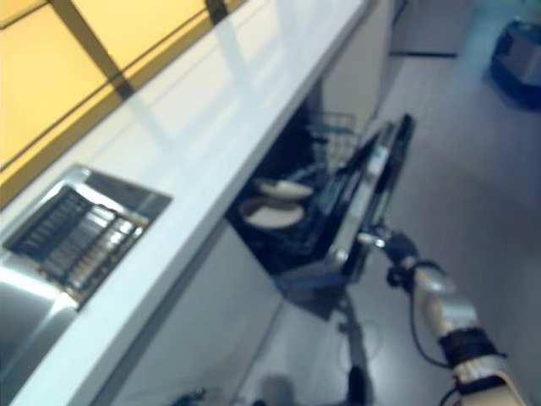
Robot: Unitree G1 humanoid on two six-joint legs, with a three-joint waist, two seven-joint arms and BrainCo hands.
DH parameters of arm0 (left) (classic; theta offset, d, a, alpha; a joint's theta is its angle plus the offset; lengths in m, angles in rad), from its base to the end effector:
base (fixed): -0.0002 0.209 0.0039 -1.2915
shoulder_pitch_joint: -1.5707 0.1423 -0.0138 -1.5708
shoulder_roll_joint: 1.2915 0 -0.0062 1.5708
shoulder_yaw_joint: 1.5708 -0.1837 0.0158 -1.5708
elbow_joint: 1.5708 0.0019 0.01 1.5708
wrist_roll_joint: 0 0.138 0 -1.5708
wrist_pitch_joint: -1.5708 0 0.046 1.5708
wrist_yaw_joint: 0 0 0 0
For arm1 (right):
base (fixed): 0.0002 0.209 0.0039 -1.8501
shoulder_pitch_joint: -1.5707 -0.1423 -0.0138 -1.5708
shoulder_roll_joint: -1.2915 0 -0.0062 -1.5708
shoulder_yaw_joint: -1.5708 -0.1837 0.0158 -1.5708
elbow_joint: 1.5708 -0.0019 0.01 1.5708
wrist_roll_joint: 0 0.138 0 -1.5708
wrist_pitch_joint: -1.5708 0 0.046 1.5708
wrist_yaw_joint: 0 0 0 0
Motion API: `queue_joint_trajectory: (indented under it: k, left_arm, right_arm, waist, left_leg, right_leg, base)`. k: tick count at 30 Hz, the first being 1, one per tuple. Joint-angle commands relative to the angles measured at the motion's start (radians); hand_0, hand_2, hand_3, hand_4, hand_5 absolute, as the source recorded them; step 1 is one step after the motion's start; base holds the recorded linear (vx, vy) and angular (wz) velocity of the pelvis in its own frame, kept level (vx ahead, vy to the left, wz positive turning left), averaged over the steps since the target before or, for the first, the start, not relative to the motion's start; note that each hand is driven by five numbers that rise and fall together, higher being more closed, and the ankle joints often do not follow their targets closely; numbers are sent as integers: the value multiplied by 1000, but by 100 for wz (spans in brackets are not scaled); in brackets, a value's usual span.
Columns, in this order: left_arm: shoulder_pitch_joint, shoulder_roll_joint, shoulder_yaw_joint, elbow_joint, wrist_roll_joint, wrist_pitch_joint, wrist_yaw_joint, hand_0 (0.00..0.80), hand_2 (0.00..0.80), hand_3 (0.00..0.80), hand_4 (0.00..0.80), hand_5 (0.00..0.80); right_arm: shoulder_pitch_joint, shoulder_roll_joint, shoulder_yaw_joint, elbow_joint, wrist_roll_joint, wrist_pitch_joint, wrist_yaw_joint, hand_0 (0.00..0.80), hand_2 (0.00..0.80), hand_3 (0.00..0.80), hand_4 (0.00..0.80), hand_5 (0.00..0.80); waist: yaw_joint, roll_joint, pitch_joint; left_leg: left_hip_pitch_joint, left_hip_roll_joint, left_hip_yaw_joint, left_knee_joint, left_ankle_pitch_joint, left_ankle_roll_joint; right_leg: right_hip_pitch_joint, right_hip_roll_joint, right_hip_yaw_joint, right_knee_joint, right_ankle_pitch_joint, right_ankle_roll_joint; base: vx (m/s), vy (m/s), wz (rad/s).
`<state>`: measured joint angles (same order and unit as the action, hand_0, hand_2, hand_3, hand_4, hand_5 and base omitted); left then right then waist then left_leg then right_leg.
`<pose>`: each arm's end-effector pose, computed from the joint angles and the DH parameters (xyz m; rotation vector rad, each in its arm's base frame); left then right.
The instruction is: Take plates into dishwasher
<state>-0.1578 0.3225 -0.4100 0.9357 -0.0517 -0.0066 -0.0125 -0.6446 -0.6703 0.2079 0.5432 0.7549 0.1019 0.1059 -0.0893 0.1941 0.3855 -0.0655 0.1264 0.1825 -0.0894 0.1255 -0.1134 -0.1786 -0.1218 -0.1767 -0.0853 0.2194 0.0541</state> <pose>0.1662 0.2049 -0.0769 0.4639 0.8228 -0.2188 0.3099 -0.2547 0.1396 0.0396 0.0254 0.0956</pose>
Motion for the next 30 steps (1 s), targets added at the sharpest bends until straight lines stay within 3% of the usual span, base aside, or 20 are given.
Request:
queue_joint_trajectory:
  k: [1, 22, 28, 30]
  left_arm:
    - [-52, 64, -40, 21, 32, -1, -5, 0, 0, 0, 0, 0]
    - [-52, 70, -40, 14, 13, 2, 1, 0, 0, 0, 0, 0]
    - [-40, 71, -15, 24, -5, -3, 15, 0, 0, 0, 0, 0]
    - [-23, 74, 3, 25, -4, -2, 21, 0, 0, 0, 0, 0]
  right_arm:
    - [-146, 242, 190, -112, 5, 14, 207, 0, 0, 0, 0, 0]
    - [-137, 234, 195, -83, 2, -4, 191, 0, 0, 0, 0, 0]
    - [-108, 206, 187, -58, -123, -26, 147, 0, 0, 0, 0, 0]
    - [-72, 187, 170, -57, -198, -63, 119, 0, 0, 0, 0, 0]
  waist:
    - [102, -81, 13]
    - [117, -89, 24]
    - [127, -107, 13]
    - [135, -123, 1]
  left_leg:
    - [-56, -76, -32, 47, -62, 41]
    - [-60, -79, -55, 40, -56, 45]
    - [-59, -78, -79, 17, -44, 44]
    - [-57, -75, -92, 13, -39, 42]
  right_leg:
    - [14, -20, -42, 88, -159, 28]
    - [20, -9, -51, 98, -170, 19]
    - [32, 6, -59, 107, -186, 11]
    - [47, 12, -73, 116, -198, 7]
  base:
    - [0, 0, 0]
    - [8, -3, 10]
    - [5, -14, 13]
    - [25, -53, 23]
